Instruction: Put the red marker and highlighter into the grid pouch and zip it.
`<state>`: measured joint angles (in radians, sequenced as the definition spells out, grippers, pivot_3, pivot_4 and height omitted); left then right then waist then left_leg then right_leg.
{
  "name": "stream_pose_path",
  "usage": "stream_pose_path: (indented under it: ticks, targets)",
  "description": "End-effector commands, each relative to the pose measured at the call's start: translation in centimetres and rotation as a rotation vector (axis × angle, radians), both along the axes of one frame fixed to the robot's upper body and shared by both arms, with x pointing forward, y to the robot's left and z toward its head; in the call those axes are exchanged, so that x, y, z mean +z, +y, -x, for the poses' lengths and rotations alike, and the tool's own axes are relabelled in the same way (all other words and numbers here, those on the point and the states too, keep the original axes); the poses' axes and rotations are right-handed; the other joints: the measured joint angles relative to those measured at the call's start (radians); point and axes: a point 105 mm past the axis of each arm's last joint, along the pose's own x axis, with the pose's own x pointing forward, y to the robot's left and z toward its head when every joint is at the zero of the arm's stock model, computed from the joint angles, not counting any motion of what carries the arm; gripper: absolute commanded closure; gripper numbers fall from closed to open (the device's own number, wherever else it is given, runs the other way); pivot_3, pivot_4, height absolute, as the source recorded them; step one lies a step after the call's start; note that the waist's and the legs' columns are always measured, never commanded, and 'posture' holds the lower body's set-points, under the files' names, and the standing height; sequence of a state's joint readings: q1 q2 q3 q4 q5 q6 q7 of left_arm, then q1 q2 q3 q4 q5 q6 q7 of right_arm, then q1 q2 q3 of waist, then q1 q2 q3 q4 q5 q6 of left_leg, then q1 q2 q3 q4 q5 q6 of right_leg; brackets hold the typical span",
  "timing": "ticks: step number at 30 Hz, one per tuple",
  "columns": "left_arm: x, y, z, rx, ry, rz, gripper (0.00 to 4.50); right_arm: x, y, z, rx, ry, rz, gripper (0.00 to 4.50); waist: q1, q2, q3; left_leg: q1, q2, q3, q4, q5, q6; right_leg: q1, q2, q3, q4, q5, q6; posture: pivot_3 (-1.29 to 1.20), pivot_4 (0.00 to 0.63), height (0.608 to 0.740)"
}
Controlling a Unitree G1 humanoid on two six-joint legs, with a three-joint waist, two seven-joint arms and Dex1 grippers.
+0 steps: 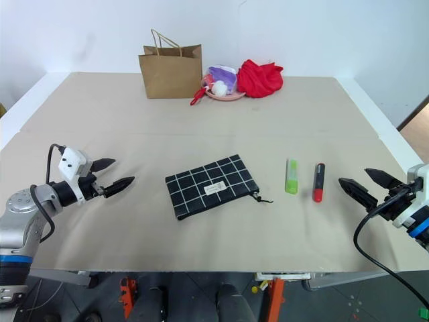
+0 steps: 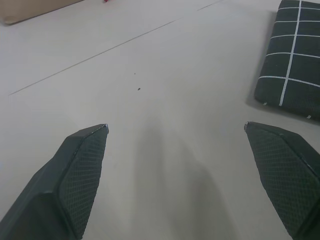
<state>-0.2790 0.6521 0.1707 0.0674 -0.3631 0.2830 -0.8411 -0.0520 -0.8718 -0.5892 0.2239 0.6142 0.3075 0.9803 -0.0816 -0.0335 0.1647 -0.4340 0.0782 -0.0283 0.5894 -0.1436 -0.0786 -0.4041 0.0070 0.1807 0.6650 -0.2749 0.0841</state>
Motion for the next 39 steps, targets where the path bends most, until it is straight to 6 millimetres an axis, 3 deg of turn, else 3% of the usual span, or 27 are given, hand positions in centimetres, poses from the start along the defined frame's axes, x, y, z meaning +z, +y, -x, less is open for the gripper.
stream_pose_path:
  ticks: [1, 14, 19, 27, 30, 33, 34, 39]
  targets:
    - [1.6, 0.2, 0.1, -0.021, -0.056, -0.007, 0.0, 1.9, 0.1, -0.1, 0.01, -0.053, 0.037, 0.03, 0.0, 0.0, 0.0, 0.0, 0.0, 0.0, 0.0, 0.0, 0.0, 0.0, 0.0, 0.0, 0.0, 0.0, 0.0, 0.0, 0.15, 0.74]
    - [1.3, -1.6, 1.5, -0.169, -0.038, -0.031, 0.0, 2.2, 2.1, -0.9, 0.081, -0.05, 0.025, 0.03, 0.0, 0.0, 0.0, 0.0, 0.0, 0.0, 0.0, 0.0, 0.0, 0.0, 0.0, 0.0, 0.0, 0.0, 0.0, 0.0, 0.15, 0.74]
    - [1.0, -4.6, 2.5, -0.363, -0.024, -0.068, 0.0, 2.8, 6.5, -2.4, 0.244, -0.041, 0.014, 0.03, -0.003, 0.001, 0.0, 0.0, 0.0, 0.0, 0.0, 0.0, 0.0, 0.0, 0.0, 0.0, 0.0, 0.001, 0.0, 0.0, 0.15, 0.74]
    - [0.6, -9.2, 3.2, -0.544, -0.007, -0.021, 0.0, 2.5, 16.4, -5.2, 0.45, -0.051, -0.038, 0.03, -0.004, 0.001, 0.0, 0.0, 0.0, 0.0, 0.0, 0.001, 0.001, 0.0, 0.001, 0.0, 0.001, 0.003, 0.002, 0.0, 0.15, 0.74]
    - [0.4, -9.7, 3.4, -0.569, -0.005, -0.028, 0.0, 2.1, 17.6, -5.7, 0.439, -0.057, -0.033, 0.03, -0.002, 0.001, 0.0, -0.002, 0.0, -0.002, 0.0, 0.001, 0.001, -0.001, 0.002, -0.001, 0.001, 0.003, 0.005, 0.0, 0.15, 0.74]
    - [-0.2, -11.3, 4.1, -0.64, 0.002, -0.038, 0.0, -1.0, 20.6, -6.2, 0.467, -0.043, 0.001, 0.91, 0.003, 0.001, 0.0, -0.004, 0.0, -0.002, 0.0, 0.0, 0.001, -0.002, 0.001, -0.001, 0.001, 0.002, 0.004, 0.0, 0.15, 0.74]
    - [-0.2, -11.6, 4.3, -0.654, 0.003, -0.038, 0.0, -1.8, 20.9, -6.3, 0.46, -0.036, -0.011, 1.4, 0.003, 0.001, 0.0, -0.004, 0.0, -0.003, 0.0, 0.0, 0.001, -0.002, 0.001, -0.002, 0.001, 0.002, 0.004, 0.0, 0.15, 0.74]
    - [-0.1, -12.5, 4.8, -0.682, -0.001, -0.03, 0.0, -4.5, 19.7, -7.1, 0.377, -0.02, 0.018, 4.07, 0.008, 0.001, 0.0, -0.004, 0.0, -0.003, 0.0, 0.0, 0.001, -0.002, 0.001, -0.003, 0.002, 0.002, 0.003, 0.0, 0.15, 0.74]
